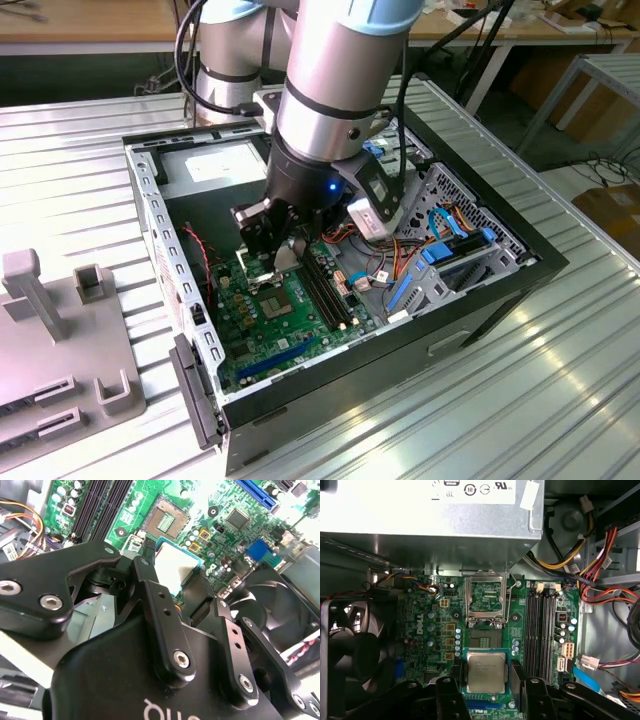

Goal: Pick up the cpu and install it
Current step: 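Pick up the cpu and move it towards the insertion slot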

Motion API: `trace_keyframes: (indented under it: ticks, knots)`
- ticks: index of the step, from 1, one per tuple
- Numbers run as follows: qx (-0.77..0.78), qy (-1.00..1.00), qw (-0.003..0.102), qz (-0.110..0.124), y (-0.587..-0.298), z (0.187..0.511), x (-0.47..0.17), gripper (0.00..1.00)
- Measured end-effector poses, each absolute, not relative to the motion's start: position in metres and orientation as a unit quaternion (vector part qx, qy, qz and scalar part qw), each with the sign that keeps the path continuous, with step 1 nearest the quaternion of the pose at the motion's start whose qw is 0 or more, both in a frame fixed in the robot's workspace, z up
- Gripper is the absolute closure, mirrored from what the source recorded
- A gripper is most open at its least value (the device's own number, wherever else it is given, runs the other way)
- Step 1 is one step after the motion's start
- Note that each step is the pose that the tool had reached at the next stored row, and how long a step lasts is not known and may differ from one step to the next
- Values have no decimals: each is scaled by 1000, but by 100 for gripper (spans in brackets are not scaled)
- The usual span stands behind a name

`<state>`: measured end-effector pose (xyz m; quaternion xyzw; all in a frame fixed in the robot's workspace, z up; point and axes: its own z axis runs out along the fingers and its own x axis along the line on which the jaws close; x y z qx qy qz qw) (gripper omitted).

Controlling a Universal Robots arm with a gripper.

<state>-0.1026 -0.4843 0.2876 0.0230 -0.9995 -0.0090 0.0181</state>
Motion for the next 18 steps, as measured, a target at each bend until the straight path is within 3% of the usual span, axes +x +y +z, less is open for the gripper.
trace_keyframes:
  ticks: [18]
  knots:
    - [-3,-1000,18,-10,-484,246,-100,53]
